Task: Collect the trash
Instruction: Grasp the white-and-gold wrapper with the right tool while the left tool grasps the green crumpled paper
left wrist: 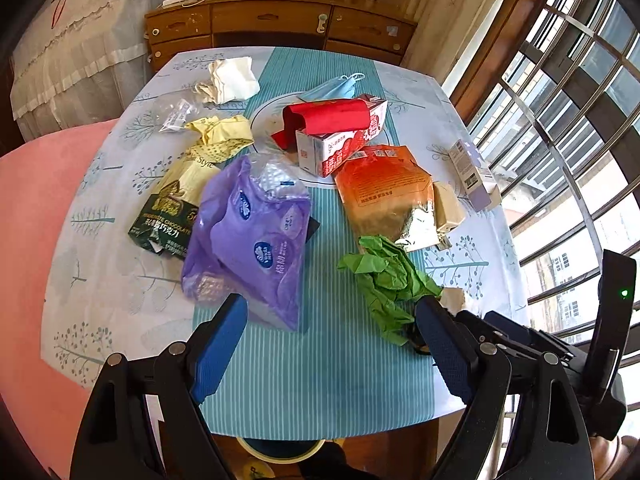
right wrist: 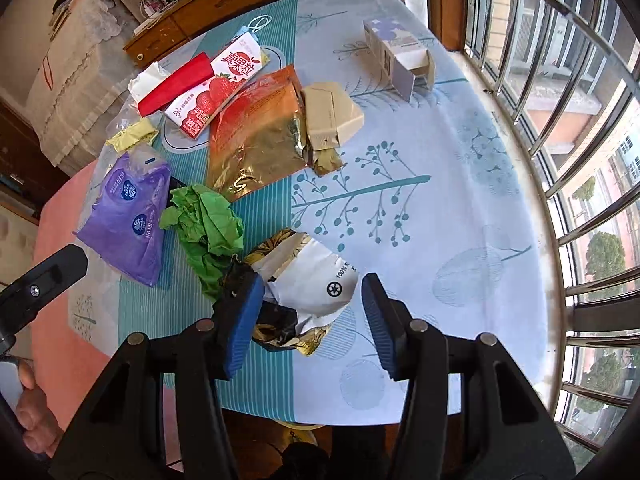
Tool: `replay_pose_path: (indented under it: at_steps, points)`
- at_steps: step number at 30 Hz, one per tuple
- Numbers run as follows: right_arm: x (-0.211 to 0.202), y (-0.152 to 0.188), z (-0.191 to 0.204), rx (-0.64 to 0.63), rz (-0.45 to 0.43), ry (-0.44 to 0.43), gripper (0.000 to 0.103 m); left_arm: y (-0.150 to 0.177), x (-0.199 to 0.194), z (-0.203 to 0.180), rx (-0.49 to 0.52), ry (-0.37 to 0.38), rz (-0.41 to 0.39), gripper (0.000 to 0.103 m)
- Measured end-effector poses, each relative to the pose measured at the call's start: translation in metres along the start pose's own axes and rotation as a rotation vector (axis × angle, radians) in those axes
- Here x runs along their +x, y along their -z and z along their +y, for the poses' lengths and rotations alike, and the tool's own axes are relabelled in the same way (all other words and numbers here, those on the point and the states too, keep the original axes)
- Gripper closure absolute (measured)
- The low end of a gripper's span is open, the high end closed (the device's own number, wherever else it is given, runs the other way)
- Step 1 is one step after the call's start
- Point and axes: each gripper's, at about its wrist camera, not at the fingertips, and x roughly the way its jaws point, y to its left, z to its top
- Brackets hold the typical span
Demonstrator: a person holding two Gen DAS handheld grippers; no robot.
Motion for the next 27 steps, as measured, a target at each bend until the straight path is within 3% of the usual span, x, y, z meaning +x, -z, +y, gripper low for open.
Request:
replay_pose_path:
  at_steps: [3,9,10,12,13,21,26,27]
  points:
    - [0.012,-0.006,-0.005,0.034,0.017,-0.064,0.046,-0.009,0.012,-0.009,0.005,0.006,0.017,0.014]
    - [0.026,-0.003,-0.012,0.122,0.068,-0.177,0.044,-0.019,0.036,-0.021,0.000,0.010,0.060,0.014]
    - [0.027,-0.003,-0.014,0.130,0.080,-0.201,0.046,-0.019,0.041,-0.023,0.001,0.010,0.070,0.015]
    - [0.027,-0.004,-0.014,0.126,0.093,-0.250,0.066,-0.021,0.050,-0.027,0.002,0.009,0.092,0.015]
    - [0.024,-0.006,-0.014,0.118,0.093,-0.264,0.067,-0.021,0.055,-0.029,0.003,0.010,0.103,0.015]
    - [-0.010,-0.006,-0.022,0.031,0.051,-0.160,0.069,-0.021,0.093,-0.040,-0.030,0.004,0.184,0.015]
    - [-0.023,0.001,-0.034,0.025,0.038,-0.139,0.069,-0.022,0.119,-0.049,-0.047,-0.002,0.229,0.032]
    - [-0.024,0.002,-0.034,0.019,0.036,-0.133,0.069,-0.023,0.123,-0.050,-0.041,-0.007,0.231,0.043]
